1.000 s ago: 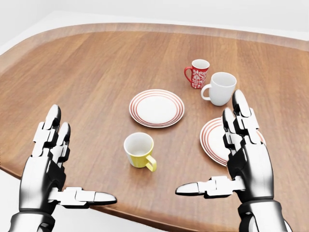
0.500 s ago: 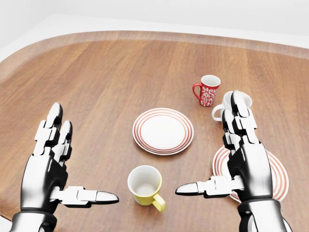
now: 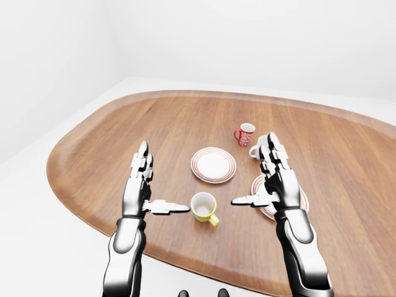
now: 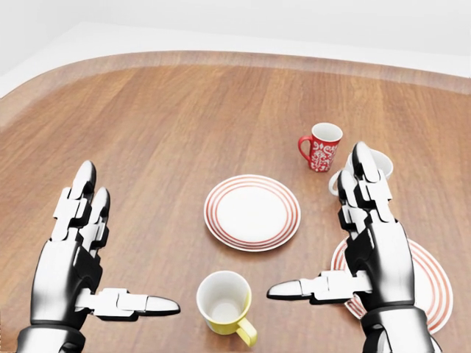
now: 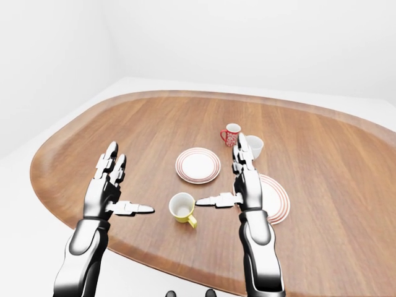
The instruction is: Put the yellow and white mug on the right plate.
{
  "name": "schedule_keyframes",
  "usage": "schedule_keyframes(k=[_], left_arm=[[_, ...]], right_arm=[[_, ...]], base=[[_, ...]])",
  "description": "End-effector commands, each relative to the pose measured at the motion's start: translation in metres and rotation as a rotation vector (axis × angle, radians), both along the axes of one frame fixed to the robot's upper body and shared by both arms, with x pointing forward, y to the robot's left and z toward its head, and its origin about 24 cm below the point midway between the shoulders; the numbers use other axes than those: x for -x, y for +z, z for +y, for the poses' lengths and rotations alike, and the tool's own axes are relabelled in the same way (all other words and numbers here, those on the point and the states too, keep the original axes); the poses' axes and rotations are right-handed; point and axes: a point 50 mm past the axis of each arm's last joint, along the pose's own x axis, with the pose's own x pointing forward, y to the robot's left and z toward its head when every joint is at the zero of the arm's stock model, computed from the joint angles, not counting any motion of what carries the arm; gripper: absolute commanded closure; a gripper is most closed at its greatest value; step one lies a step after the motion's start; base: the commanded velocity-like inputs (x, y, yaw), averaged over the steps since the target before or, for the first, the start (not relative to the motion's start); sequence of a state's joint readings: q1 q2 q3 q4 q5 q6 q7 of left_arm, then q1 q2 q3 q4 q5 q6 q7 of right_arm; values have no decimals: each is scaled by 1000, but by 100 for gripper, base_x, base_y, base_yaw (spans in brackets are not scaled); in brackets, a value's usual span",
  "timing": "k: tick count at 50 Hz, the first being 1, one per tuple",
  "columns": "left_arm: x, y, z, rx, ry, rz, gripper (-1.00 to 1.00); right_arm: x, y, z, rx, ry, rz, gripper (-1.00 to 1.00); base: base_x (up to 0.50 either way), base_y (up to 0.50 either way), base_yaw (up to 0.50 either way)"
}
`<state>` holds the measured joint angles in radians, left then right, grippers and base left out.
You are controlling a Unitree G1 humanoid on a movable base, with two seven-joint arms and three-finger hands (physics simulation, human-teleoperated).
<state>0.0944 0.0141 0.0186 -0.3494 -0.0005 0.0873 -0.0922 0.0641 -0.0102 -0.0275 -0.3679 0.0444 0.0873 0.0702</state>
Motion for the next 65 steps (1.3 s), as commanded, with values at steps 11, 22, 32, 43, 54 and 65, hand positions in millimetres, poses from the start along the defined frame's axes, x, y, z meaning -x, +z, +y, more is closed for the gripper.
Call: schedule_keyframes(k=[11,22,32,43,54,65], left_arm=[[-1,1,-1,-1,-3,-6,-100],[-3,-1,0,-2,-2,6,-100],[-2,1,0,-2,-3,-6,-100],[0,4,0,-4,-5,-16,-100],[-1,12,6,-2,8,-53,-100],[-4,22,17,-11,35,-92,-100]], right_arm=[[0,1,2,14,12,-2,-100],[-4,-6,4,40,-4,25,-100],[3,-2,3,-15,27,6,-100],[-9,3,9,58,25,-10,-100],[-50,16,28,183,107,-37,-100],[-85,28,35,441,167,-29,-100]], base=[[11,3,0],[3,-16,0],[7,2,0],[9,2,0],[0,0,0],[0,0,0]])
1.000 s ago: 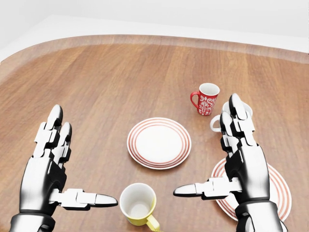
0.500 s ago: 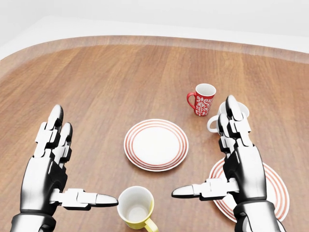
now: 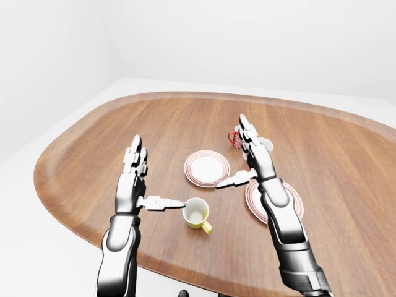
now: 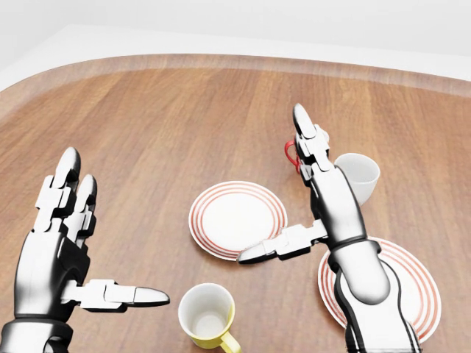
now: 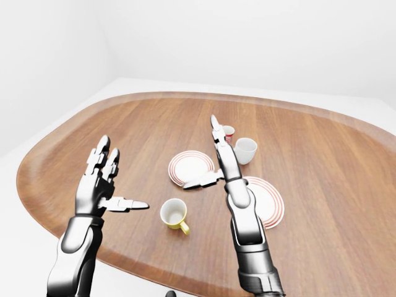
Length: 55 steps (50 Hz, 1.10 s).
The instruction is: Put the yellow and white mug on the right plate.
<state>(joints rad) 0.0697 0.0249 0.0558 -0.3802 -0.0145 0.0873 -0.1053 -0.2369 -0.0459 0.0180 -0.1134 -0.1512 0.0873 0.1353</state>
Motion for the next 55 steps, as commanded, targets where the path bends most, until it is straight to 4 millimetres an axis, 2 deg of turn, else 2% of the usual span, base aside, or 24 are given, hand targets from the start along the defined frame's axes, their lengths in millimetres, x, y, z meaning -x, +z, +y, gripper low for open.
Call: schedule_keyframes(k=[1,15,22,31,48,55], left_arm=[[-2,9,11,-7,26,-39,-100],[-5,15,23,-28,59,-61,-100],[-8,21,38,-33,95,-80,-100],[-11,24,53,-42,123,-84,-100],[-17,17,79,-34,159,-35,-100],[-22,5,95,-17,201,28,-100]], right_arm=[[-31,13,7,214,47,-2,-100],[-25,20,23,400,94,-42,-100],[-25,22,29,419,106,-50,-100],[-26,15,30,427,107,-25,-100],[-19,13,40,450,122,-35,-100],[-18,10,43,454,127,-27,-100]], base=[[0,0,0],[0,0,0],[0,0,0],[0,0,0],[0,0,0],[0,0,0]])
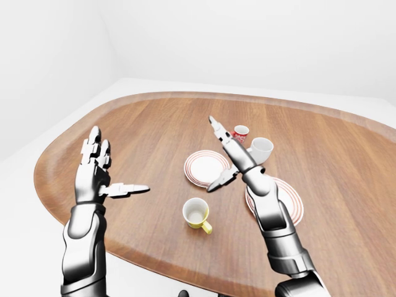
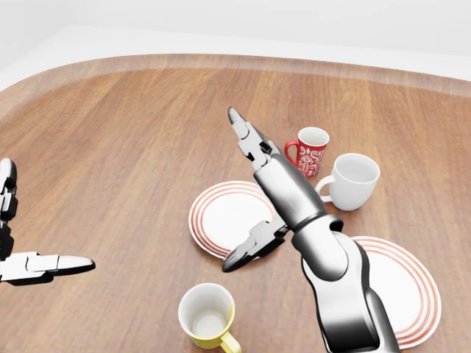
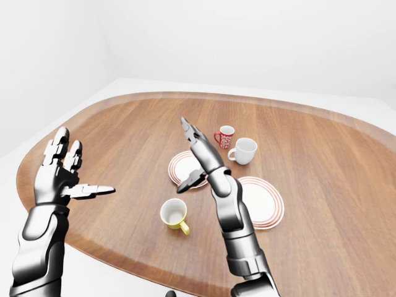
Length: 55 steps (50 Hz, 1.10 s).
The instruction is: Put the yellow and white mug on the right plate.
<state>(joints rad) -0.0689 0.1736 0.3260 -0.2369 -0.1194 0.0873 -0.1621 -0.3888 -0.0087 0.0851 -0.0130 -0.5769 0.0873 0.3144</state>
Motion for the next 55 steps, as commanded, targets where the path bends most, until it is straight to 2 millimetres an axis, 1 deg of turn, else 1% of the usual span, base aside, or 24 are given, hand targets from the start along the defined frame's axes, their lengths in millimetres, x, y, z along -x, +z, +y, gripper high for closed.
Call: schedule_keyframes(k=[1,6,7,8,12,15,18,24,29,37,48,55], left_arm=[[-6,-12,22,26,50,62,-100],[-9,-20,29,40,73,102,-100],[-10,-23,30,42,76,115,-100],[-13,-33,32,37,86,163,-100],[-16,-42,36,55,98,204,-100],[-15,-39,37,54,100,193,-100],[-14,-41,38,59,102,199,-100],[-13,-36,37,58,97,178,-100],[-12,-36,37,60,94,175,-100],[-13,-35,36,58,94,170,-100],[-12,-33,35,54,93,161,-100],[-12,-33,35,53,92,164,-100]], right_arm=[[2,-3,5,12,7,7,-100],[2,-5,4,11,3,14,-100],[2,-5,4,11,2,14,-100],[2,-5,4,11,1,16,-100],[1,-8,3,21,-5,21,-100],[0,-8,2,30,-11,20,-100],[-2,-10,3,43,-18,26,-100],[-8,-30,2,87,-48,93,-100],[-7,-40,5,134,-48,123,-100],[1,-41,16,176,-23,111,-100],[12,-46,23,224,-13,102,-100],[15,-51,27,240,-16,105,-100]], base=[[0,0,0],[0,0,0],[0,0,0],[0,0,0],[0,0,0],[0,0,0],[0,0,0],[0,0,0],[0,0,0],[0,0,0],[0,0,0],[0,0,0]])
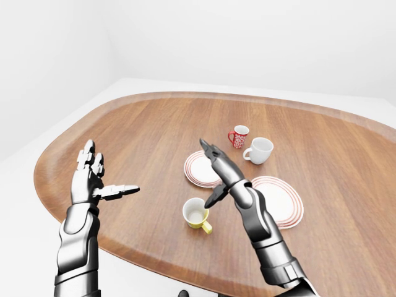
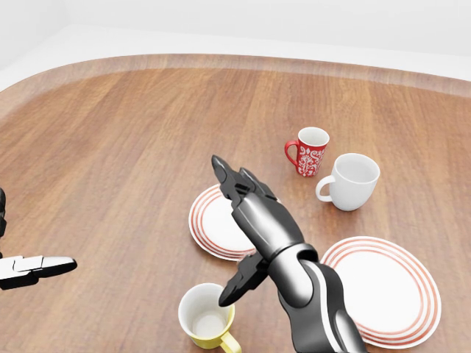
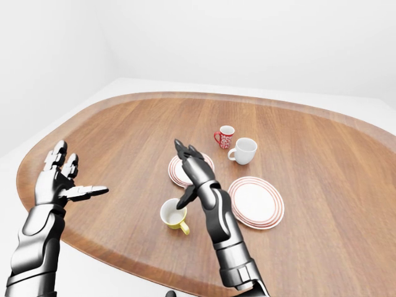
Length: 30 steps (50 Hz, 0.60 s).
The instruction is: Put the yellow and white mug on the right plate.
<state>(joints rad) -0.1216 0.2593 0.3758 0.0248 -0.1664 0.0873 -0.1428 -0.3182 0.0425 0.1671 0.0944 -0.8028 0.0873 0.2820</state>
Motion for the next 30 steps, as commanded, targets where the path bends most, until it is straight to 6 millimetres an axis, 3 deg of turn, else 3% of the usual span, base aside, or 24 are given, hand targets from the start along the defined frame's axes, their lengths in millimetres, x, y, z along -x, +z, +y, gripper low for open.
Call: schedule_keyframes(k=[1,30], left_arm=[[0,0,0,0,-1,2,-100],[1,2,-1,0,-8,-12,-100]], right_arm=[[8,-7,8,38,5,2,-100],[-12,-25,27,104,-8,37,-100]], base=[[0,0,0],[0,0,0]])
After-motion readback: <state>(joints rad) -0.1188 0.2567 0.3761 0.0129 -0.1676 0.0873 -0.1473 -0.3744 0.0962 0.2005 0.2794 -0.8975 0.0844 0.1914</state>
